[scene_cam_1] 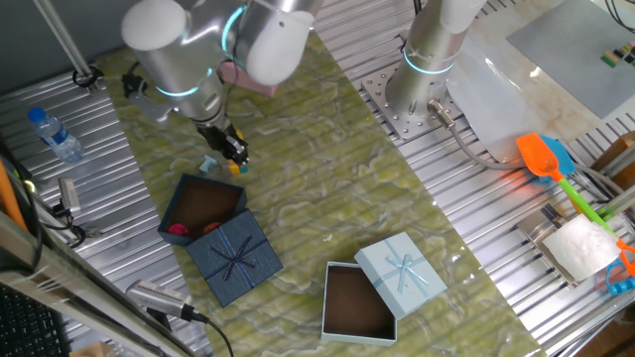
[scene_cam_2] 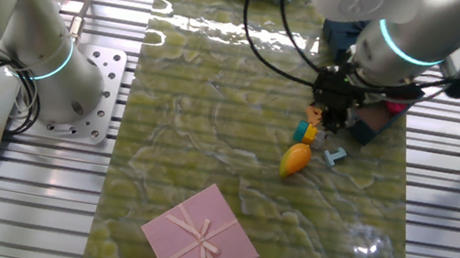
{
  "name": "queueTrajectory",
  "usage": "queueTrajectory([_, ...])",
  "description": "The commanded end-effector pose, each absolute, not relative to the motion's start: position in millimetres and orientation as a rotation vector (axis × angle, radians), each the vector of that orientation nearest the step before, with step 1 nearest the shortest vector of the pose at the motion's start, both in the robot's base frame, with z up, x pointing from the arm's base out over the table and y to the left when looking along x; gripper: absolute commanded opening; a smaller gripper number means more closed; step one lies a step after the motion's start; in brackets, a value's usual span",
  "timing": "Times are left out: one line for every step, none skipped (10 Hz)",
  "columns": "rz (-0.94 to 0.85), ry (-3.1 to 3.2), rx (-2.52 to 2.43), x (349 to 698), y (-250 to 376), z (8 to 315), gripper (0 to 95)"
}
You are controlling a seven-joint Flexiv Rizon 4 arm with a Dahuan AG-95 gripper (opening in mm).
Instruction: Take everything out of the gift box
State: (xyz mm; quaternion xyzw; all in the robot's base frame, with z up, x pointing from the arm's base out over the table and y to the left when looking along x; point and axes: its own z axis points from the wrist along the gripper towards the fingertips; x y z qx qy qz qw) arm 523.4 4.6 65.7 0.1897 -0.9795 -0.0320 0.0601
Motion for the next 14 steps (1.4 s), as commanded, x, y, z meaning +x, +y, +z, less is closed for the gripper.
queueTrajectory([-0.097, -2.971, 0.564, 524.9, 12.1, 61.2, 0.0])
queueTrajectory([-0.094, -2.965, 0.598, 524.5, 16.0, 61.5, 19.0])
queueTrajectory([-0.097, -2.961, 0.633, 523.4, 17.5, 61.6, 19.0])
queueTrajectory([-0.097, -2.956, 0.696, 521.0, 18.4, 60.4, 38.0])
queueTrajectory([-0.101, -2.958, 0.703, 519.3, 18.8, 58.7, 38.0])
queueTrajectory([-0.101, -2.957, 0.714, 519.1, 19.0, 58.3, 38.0])
queueTrajectory([-0.099, -2.954, 0.733, 518.9, 19.3, 58.7, 38.0])
queueTrajectory([-0.099, -2.952, 0.749, 518.6, 19.9, 59.4, 38.0])
queueTrajectory([-0.098, -2.954, 0.771, 517.6, 21.9, 62.1, 38.0])
queueTrajectory([-0.092, -2.966, 0.792, 517.5, 23.9, 65.2, 38.0])
queueTrajectory([-0.086, -2.966, 0.803, 518.3, 24.7, 67.4, 38.0])
queueTrajectory([-0.075, -2.965, 0.813, 519.7, 25.9, 71.2, 38.0])
queueTrajectory([-0.056, -2.958, 0.834, 521.2, 25.8, 76.3, 38.0])
queueTrajectory([-0.054, -2.957, 0.843, 522.3, 25.2, 78.3, 38.0])
